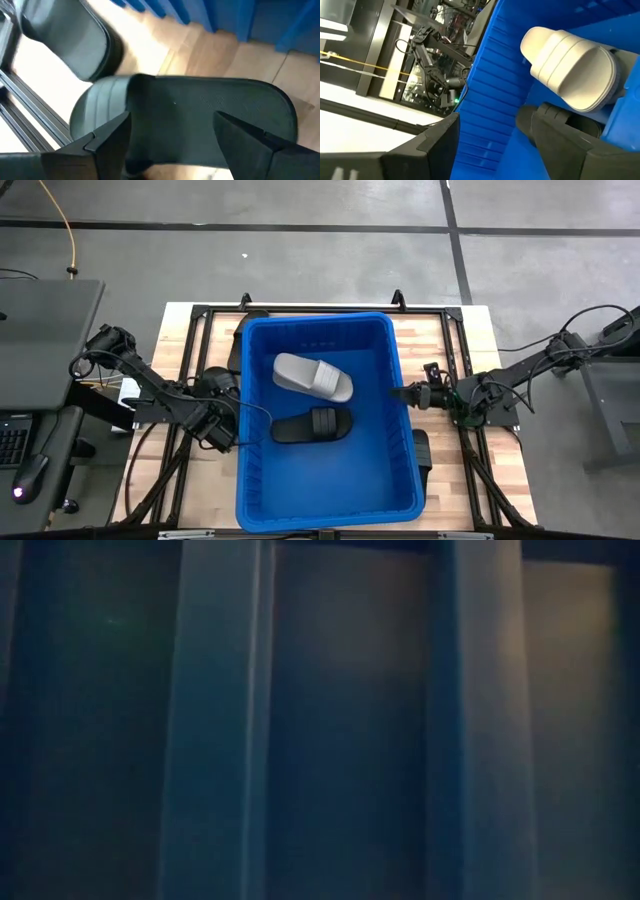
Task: Pick and place slides into bin
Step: Put the black slide into the blue bin
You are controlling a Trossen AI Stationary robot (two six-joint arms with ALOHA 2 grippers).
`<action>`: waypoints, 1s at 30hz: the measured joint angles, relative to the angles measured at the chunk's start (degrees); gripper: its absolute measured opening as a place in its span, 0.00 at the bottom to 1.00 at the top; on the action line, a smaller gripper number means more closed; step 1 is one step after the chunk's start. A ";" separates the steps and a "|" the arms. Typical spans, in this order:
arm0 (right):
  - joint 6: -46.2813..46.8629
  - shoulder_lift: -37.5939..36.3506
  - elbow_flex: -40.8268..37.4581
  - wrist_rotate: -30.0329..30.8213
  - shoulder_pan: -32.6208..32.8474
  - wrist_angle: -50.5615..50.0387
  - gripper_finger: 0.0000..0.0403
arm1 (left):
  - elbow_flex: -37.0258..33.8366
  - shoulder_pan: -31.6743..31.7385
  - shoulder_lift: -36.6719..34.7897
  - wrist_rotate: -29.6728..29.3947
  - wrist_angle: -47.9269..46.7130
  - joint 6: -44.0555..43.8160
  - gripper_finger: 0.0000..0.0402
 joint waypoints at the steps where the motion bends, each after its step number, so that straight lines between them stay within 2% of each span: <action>1: 0.28 0.00 0.00 0.21 -0.02 0.00 0.59 | 0.00 0.00 0.02 1.11 0.07 -0.62 0.68; 8: 0.50 0.07 -0.11 0.52 -0.04 1.14 0.59 | -0.02 -0.02 0.02 3.27 -0.33 -4.94 0.68; 17: -0.23 0.07 -0.15 -0.75 -0.11 1.27 0.60 | -0.40 0.71 0.07 1.74 0.78 4.15 0.68; 24: -3.34 0.09 -0.22 -1.11 0.56 1.77 0.59 | -2.44 0.69 0.02 4.48 3.93 4.64 0.68; 28: -5.03 0.13 -0.25 0.03 1.42 1.88 0.59 | -3.16 0.68 0.00 5.14 4.66 2.09 0.68; 30: -6.11 0.13 -0.26 1.01 1.74 1.90 0.59 | -3.22 0.68 0.00 5.25 4.84 3.83 0.68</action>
